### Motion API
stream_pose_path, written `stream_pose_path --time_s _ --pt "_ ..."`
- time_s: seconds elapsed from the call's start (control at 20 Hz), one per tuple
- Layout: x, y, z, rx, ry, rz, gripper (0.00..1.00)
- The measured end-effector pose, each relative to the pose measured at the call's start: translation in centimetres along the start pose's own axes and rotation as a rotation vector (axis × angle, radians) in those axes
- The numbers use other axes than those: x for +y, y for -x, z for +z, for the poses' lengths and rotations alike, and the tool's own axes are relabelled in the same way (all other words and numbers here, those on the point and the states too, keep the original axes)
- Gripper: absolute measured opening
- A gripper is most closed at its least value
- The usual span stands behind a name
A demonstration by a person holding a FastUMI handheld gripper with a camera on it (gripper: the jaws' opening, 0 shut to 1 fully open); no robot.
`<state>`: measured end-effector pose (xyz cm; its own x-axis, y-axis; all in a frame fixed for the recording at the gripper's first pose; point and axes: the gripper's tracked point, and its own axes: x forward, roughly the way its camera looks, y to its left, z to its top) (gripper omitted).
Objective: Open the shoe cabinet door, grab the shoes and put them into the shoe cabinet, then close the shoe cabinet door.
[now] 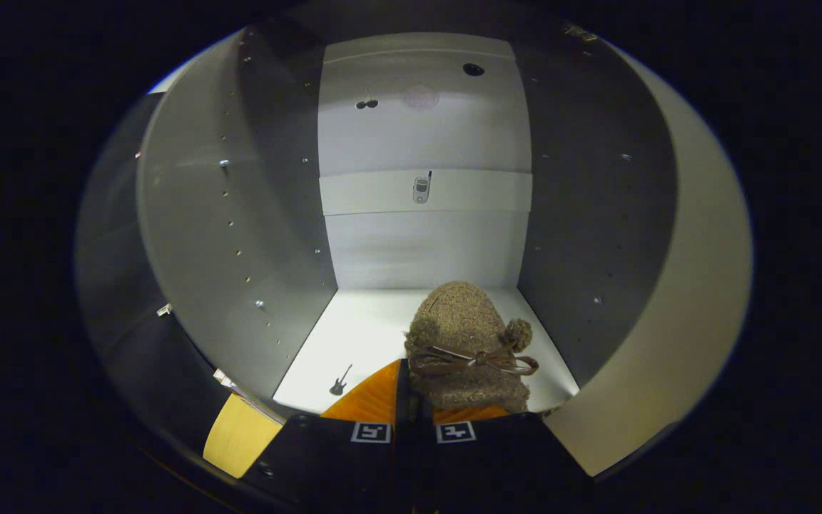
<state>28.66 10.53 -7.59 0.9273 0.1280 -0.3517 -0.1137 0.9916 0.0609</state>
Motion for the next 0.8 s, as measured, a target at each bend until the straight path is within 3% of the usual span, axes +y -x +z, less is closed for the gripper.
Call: stream_pose_path --time_s 0.4,0.8 --pt "-1.3 -9.0 2.1 0.06 0.017 -0.051 0.08" --pt "-1.9 -13.8 -0.6 0.175 0.074 -0.085 0.08"
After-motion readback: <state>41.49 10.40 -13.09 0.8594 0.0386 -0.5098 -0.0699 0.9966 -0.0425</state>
